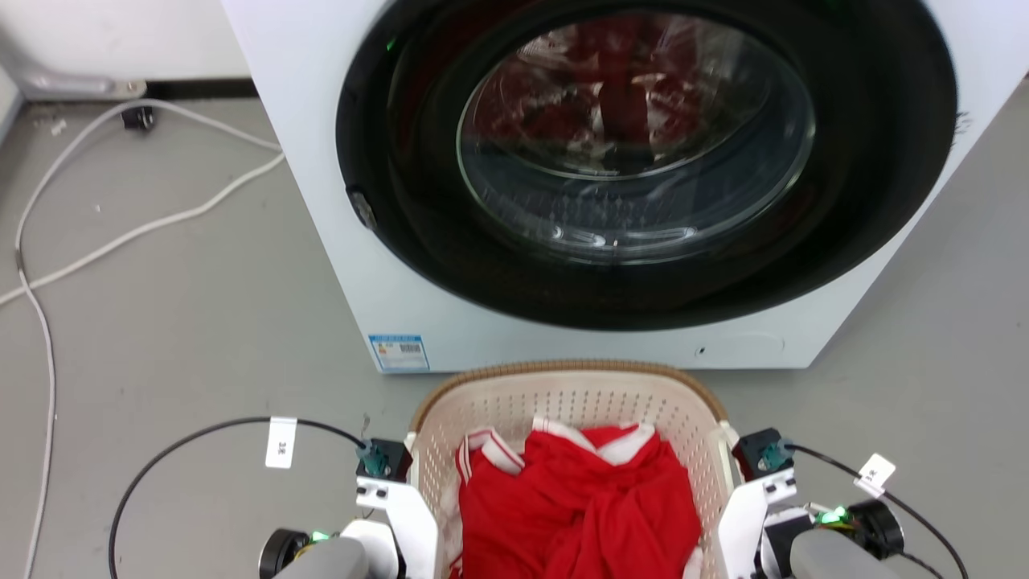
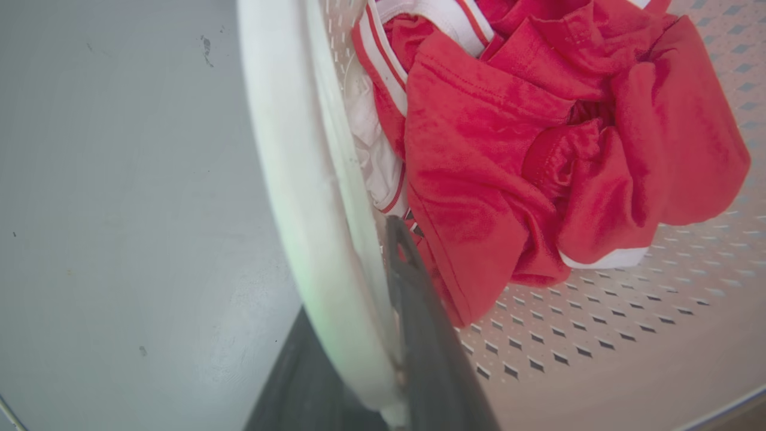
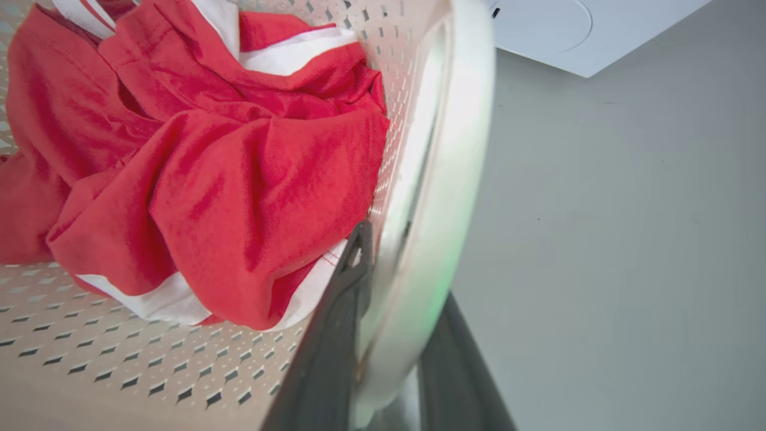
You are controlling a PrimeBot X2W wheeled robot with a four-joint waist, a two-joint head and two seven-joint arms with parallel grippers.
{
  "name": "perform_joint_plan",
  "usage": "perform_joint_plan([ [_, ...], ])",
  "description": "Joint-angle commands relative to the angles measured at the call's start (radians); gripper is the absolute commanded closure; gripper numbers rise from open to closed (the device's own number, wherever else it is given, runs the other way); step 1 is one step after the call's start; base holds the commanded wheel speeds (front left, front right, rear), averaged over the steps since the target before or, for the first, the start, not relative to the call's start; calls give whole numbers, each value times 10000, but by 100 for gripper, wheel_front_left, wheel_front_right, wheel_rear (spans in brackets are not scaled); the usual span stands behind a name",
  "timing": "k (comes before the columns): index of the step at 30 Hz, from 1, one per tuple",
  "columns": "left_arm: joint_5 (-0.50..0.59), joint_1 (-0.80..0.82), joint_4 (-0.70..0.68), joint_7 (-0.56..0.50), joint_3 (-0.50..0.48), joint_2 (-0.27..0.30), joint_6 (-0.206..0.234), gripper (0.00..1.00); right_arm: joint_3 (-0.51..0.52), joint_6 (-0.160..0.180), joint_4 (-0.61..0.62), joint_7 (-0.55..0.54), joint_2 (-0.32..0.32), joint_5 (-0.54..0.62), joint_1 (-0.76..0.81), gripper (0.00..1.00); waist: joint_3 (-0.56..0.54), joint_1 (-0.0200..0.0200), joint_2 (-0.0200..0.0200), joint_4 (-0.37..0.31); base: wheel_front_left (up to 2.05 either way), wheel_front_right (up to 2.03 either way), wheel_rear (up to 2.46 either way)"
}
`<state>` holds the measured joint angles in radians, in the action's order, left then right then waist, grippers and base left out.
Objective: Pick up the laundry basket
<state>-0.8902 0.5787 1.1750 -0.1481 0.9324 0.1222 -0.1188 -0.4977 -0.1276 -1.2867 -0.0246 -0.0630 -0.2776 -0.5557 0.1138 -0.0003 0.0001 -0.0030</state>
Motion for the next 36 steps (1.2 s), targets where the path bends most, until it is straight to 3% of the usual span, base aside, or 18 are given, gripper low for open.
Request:
perform_joint_plan([
  [1,-117,-157,-211,-27,208,-225,-202,100,-281,-56,99,-83,228,-134,203,100,-446,3,-1,-88,0,0,0],
  [10,-691,-437,-155,-464,703,-296,-202,100,-890,-56,60,-693,184,-699,461,100,-1029,3,-1,-172,0,0,0],
  [36,-1718,-418,-47,-364,1660,-193,-203,100,-1911,-56,21,-783,-26,-1734,535,100,-1282,3,-1,-159,0,0,0],
])
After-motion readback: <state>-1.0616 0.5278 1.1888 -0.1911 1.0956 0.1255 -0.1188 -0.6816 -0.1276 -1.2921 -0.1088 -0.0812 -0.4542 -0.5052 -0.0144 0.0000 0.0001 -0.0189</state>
